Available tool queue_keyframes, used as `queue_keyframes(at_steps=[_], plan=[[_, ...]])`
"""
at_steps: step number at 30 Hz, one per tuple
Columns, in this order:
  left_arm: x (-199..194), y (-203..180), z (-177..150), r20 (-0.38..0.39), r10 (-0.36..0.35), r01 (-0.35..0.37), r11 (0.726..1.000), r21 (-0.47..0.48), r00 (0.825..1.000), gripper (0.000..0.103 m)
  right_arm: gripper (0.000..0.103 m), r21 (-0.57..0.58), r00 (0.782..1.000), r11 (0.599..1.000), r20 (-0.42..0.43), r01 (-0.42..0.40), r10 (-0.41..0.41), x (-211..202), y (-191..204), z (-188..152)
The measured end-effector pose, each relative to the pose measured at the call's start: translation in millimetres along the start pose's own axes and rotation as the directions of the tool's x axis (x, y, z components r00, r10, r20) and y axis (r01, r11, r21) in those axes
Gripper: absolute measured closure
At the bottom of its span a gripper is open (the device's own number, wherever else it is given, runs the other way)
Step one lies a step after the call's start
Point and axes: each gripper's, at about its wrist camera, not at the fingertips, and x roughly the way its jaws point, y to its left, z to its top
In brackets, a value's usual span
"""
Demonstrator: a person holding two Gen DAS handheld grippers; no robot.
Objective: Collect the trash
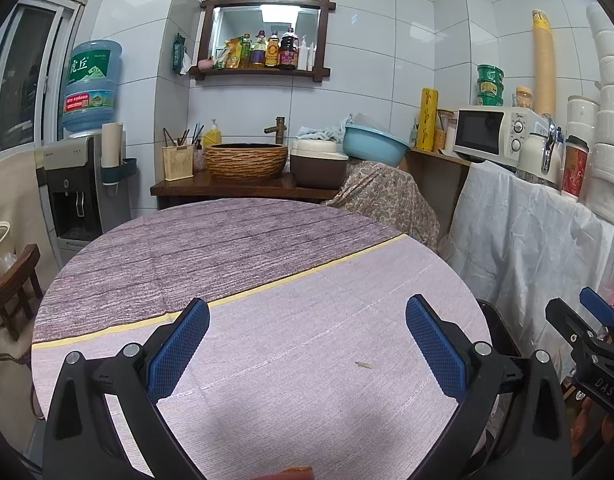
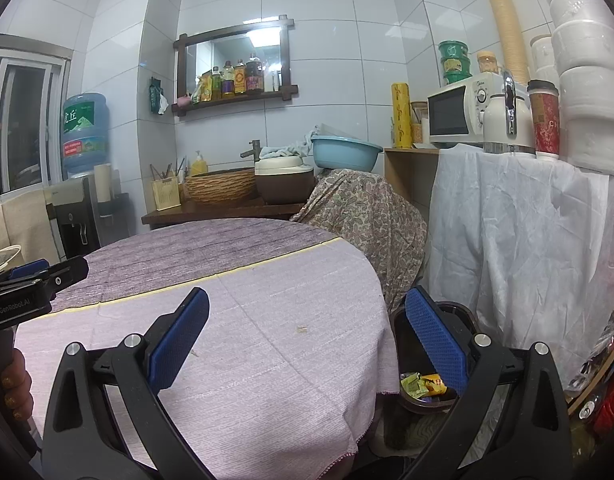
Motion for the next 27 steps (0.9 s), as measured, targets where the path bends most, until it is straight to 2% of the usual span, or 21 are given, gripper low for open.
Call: queue_keyframes(at_steps=[27], plan=[[-0.6, -4.4, -0.8, 0.001, 0.002, -0.002, 1.0, 0.011, 1.0, 0.006, 0.006, 0.004, 1.0, 1.0, 0.0, 0.009, -0.009, -1.0, -2.1, 0.2]])
